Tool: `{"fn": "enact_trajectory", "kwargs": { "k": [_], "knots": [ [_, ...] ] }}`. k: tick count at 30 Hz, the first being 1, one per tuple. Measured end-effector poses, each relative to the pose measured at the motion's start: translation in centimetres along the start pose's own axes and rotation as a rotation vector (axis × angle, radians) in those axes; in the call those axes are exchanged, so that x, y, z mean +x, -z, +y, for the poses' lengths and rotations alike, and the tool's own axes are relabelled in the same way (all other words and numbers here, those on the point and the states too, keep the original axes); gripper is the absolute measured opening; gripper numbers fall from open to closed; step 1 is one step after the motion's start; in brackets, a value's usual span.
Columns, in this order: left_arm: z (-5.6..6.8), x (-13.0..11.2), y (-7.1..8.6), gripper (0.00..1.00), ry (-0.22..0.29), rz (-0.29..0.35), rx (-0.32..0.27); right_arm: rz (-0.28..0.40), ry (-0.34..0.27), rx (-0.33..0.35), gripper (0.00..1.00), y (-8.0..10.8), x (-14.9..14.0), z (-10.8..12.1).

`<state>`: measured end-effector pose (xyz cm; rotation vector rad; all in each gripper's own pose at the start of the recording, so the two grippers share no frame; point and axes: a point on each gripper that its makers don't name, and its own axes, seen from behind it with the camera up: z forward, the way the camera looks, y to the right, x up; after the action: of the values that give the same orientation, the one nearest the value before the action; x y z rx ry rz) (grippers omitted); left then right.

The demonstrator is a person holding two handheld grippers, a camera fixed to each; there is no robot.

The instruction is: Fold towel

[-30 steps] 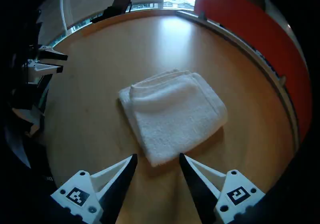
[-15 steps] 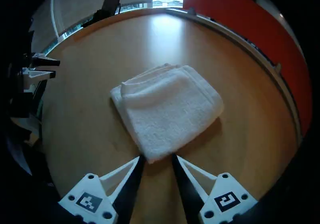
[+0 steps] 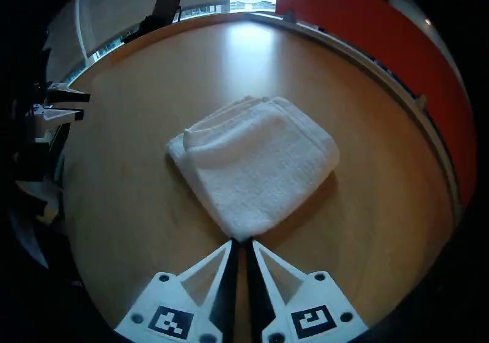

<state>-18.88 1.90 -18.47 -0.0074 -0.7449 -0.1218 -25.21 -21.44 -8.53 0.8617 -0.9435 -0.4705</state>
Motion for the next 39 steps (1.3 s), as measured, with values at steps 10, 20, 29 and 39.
{"fn": "enact_trajectory", "kwargs": {
  "k": [10,20,29,39],
  "knots": [
    [0.1,0.0,0.0,0.96,0.0,0.004,-0.009,0.025,0.022,-0.016,0.05,0.8,1.2,0.5],
    [0.3,0.4,0.0,0.96,-0.014,0.01,-0.022,0.08,0.055,-0.058,0.05,2.8,4.4,1.8],
    [0.5,1.2,0.0,0.96,-0.033,0.026,-0.042,0.144,0.105,-0.105,0.05,5.7,9.2,3.7],
    [0.7,2.4,0.2,0.96,-0.055,0.043,-0.059,0.229,0.138,-0.164,0.05,9.7,14.3,5.8]
  ]
}}
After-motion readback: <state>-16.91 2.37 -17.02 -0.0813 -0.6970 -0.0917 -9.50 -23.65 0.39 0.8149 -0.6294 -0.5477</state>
